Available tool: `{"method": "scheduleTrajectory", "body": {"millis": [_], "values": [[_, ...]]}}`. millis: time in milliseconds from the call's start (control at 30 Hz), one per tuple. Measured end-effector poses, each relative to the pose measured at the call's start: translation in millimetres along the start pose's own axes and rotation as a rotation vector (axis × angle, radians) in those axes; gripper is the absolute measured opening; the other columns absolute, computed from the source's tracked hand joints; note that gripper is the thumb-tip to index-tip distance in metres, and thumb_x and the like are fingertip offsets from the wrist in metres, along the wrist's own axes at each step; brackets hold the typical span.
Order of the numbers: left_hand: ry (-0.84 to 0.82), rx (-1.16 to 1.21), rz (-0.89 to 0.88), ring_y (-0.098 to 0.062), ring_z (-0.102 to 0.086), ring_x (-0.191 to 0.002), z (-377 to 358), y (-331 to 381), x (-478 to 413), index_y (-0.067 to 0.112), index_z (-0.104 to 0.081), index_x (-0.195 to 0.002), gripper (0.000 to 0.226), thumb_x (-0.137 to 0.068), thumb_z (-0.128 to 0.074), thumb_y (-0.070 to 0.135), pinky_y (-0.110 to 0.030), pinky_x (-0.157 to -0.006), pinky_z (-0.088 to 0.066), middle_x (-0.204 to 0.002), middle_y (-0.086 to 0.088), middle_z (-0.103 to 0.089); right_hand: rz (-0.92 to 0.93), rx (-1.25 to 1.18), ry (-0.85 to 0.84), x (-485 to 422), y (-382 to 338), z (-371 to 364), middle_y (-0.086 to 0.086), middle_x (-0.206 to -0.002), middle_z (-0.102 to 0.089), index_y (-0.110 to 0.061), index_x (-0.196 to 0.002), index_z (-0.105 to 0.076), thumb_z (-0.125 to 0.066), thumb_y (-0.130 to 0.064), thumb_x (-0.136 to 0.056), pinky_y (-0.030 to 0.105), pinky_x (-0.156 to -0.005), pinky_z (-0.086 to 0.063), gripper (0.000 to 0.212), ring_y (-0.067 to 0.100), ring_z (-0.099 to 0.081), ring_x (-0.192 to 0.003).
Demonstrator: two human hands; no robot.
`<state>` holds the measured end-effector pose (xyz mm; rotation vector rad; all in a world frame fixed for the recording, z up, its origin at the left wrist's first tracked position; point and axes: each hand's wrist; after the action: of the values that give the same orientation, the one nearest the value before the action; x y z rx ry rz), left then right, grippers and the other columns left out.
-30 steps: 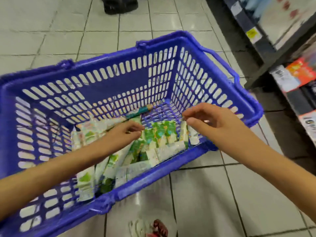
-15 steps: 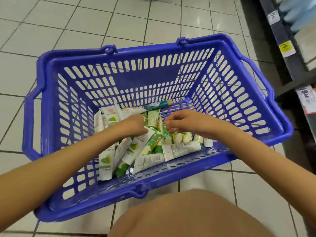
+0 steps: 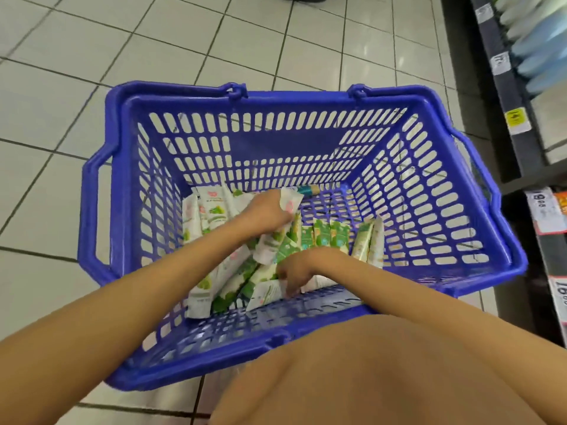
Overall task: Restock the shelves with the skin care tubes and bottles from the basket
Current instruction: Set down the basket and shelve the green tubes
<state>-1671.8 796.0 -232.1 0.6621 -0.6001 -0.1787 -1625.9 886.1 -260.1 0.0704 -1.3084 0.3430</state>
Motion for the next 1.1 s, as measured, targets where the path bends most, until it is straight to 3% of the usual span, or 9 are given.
{"method": "scheduleTrajectory", "body": {"millis": [133, 267, 367, 467, 567, 633, 733, 867, 1100], "values": [[-0.027, 0.757, 0.048, -0.015, -0.061, -0.08, 30, 10, 0, 0.011, -0.051, -0.121, 0.033, -0.091, -0.055, 0.022, -0.027, -0.067, -0.049, -0.11, -0.008, -0.064, -0.013, 0.07, -0.046, -12, 1, 5, 0.012, -0.144, -0.04, -0.003, -0.138, -0.039, -0.05, -0.033, -0.095, 0.038, -0.104, -0.038, 0.054, 0.03, -0.042, -0.128], [-0.151, 1.252, 0.107, -0.011, -0.065, -0.066, 38, 18, 1, 0.015, -0.049, -0.109, 0.016, -0.095, -0.047, 0.022, -0.028, -0.064, -0.055, -0.083, -0.002, -0.065, 0.097, 0.05, 0.117, -9, -1, -6, 0.014, -0.132, -0.049, -0.003, -0.132, -0.045, -0.059, -0.032, -0.09, 0.033, -0.087, -0.041, 0.053, 0.032, -0.049, -0.118], [-0.206, 1.465, 0.142, -0.017, -0.067, -0.061, 41, 21, 4, 0.011, -0.049, -0.095, 0.008, -0.097, -0.043, 0.016, -0.031, -0.058, -0.058, -0.081, -0.009, -0.062, 0.181, 0.086, 0.214, -9, 1, -13, 0.014, -0.125, -0.053, -0.006, -0.124, -0.052, -0.063, -0.031, -0.086, 0.032, -0.085, -0.04, 0.046, 0.03, -0.05, -0.113], [-0.252, 1.474, 0.103, -0.019, -0.069, -0.059, 44, 24, 9, 0.002, -0.045, -0.098, 0.009, -0.092, -0.041, -0.003, -0.031, -0.052, -0.058, -0.084, -0.015, -0.058, 0.237, 0.053, 0.237, -7, 2, -12, 0.013, -0.109, -0.054, -0.003, -0.116, -0.055, -0.059, -0.026, -0.09, 0.033, -0.081, -0.039, 0.034, 0.031, -0.051, -0.106], [-0.275, 1.521, 0.052, -0.021, -0.068, -0.082, 46, 28, 11, 0.004, -0.043, -0.11, 0.017, -0.093, -0.043, 0.002, -0.034, -0.064, -0.058, -0.094, -0.017, -0.064, 0.257, -0.205, 0.303, 7, 12, -11, 0.012, -0.094, -0.051, -0.004, -0.1, -0.052, -0.045, -0.025, -0.097, 0.031, -0.074, -0.034, 0.022, 0.029, -0.052, -0.092], [-0.342, 1.581, -0.001, -0.022, -0.071, -0.081, 45, 37, 14, 0.008, -0.045, -0.114, 0.02, -0.096, -0.041, 0.016, -0.036, -0.065, -0.059, -0.09, -0.014, -0.072, 0.237, -0.553, 0.438, 26, 25, -11, 0.008, -0.082, -0.053, -0.015, -0.085, -0.046, -0.039, -0.028, -0.1, 0.029, -0.071, -0.035, 0.021, 0.023, -0.05, -0.077], [-0.383, 1.537, -0.042, -0.02, -0.071, -0.069, 41, 60, 17, 0.012, -0.046, -0.121, 0.036, -0.095, -0.039, 0.035, -0.031, -0.058, -0.057, -0.08, -0.011, -0.073, 0.258, -1.143, 0.741, 71, 49, -13, 0.002, -0.084, -0.065, -0.017, -0.098, -0.052, -0.033, -0.031, -0.101, 0.029, -0.071, -0.051, 0.023, 0.016, -0.062, -0.074], [-0.406, 1.442, -0.115, -0.013, -0.058, -0.057, 30, 117, 19, 0.007, -0.052, -0.11, 0.04, -0.096, -0.035, 0.04, -0.023, -0.054, -0.053, -0.069, -0.005, -0.064, 0.403, -1.773, 0.916, 139, 87, -30, 0.002, -0.066, -0.057, -0.009, -0.112, -0.047, -0.032, -0.035, -0.1, 0.021, -0.04, -0.042, 0.033, 0.012, -0.052, -0.047], [-0.725, 1.174, -0.36, -0.013, -0.059, -0.06, -24, 255, 58, 0.008, -0.056, -0.092, 0.035, -0.097, -0.031, 0.031, -0.023, -0.057, -0.054, -0.067, -0.003, -0.066, 0.546, -2.125, 1.166, 249, 139, -135, 0.006, -0.082, -0.064, -0.012, -0.108, -0.058, -0.046, -0.033, -0.088, 0.028, -0.064, -0.054, 0.032, 0.018, -0.063, -0.069]]}}
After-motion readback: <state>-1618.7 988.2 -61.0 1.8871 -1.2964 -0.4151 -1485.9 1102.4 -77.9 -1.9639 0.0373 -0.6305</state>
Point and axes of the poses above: each hand's wrist, its own x-axis away from the middle knuckle, its own z-axis out of the back of the hand, y = z × x
